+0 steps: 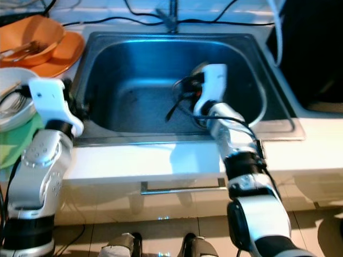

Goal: Kitchen organization

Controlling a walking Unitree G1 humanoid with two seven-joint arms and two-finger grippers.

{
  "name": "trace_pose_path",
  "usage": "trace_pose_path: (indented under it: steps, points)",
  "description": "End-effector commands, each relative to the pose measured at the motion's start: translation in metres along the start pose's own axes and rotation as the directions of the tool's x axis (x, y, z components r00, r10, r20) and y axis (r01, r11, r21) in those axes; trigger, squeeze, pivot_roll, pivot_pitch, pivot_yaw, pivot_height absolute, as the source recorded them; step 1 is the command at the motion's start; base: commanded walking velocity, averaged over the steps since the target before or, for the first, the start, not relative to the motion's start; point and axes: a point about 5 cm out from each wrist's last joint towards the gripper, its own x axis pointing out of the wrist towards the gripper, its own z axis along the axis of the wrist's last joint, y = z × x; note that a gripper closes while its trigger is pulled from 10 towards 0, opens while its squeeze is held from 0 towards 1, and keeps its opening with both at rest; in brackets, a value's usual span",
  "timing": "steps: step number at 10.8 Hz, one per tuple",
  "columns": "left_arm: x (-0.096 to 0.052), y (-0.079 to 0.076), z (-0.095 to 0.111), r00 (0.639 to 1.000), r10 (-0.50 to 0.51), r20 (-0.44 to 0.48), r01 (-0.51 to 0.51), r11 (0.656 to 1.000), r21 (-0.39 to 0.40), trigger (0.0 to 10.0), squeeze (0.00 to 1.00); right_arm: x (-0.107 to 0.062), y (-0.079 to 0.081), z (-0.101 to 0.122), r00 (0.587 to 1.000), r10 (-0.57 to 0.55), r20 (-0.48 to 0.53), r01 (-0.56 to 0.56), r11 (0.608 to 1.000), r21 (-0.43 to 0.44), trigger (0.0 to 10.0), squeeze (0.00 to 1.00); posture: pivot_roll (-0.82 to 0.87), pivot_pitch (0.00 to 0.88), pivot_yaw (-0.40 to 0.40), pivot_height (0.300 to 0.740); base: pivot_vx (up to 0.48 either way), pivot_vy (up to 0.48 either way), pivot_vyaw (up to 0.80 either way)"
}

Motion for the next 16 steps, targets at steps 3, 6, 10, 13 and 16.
trace_pose_path:
  steps: [3,6,10,13,16]
  points:
    - [-0.004,-0.005,0.003,0.992,-0.120,-0.038,0.118,0.992,-0.053,10.0,0.00,0.008,-0.002,-0.011,0.996,0.007,-0.094,-0.010,1.000,-0.025,0.0,0.00,0.26,0.208,-0.047,0.740,0.000,0.000,0.00]
    - [-0.010,-0.028,0.007,0.921,-0.380,-0.083,0.371,0.922,-0.110,10.0,0.00,0.008,-0.004,-0.014,0.993,0.027,-0.114,-0.033,0.998,-0.054,0.0,0.00,0.26,0.203,-0.047,0.740,0.000,0.000,0.00]
    - [-0.022,-0.036,0.006,0.809,-0.563,-0.167,0.539,0.825,-0.169,10.0,0.00,0.003,-0.006,-0.036,0.971,0.071,-0.229,-0.101,0.987,-0.124,0.0,0.00,0.26,0.194,-0.036,0.740,0.000,0.000,0.00]
    - [-0.030,-0.041,0.003,0.730,-0.648,-0.214,0.618,0.761,-0.195,10.0,0.00,0.004,-0.004,-0.039,0.967,0.080,-0.240,-0.122,0.979,-0.163,10.0,1.00,0.26,0.194,-0.036,0.740,0.000,0.000,0.00]
    - [-0.031,-0.041,0.004,0.723,-0.655,-0.219,0.625,0.756,-0.195,10.0,0.00,0.004,-0.003,-0.037,0.977,0.074,-0.201,-0.110,0.978,-0.179,10.0,1.00,0.26,0.190,-0.031,0.740,0.000,0.000,0.00]
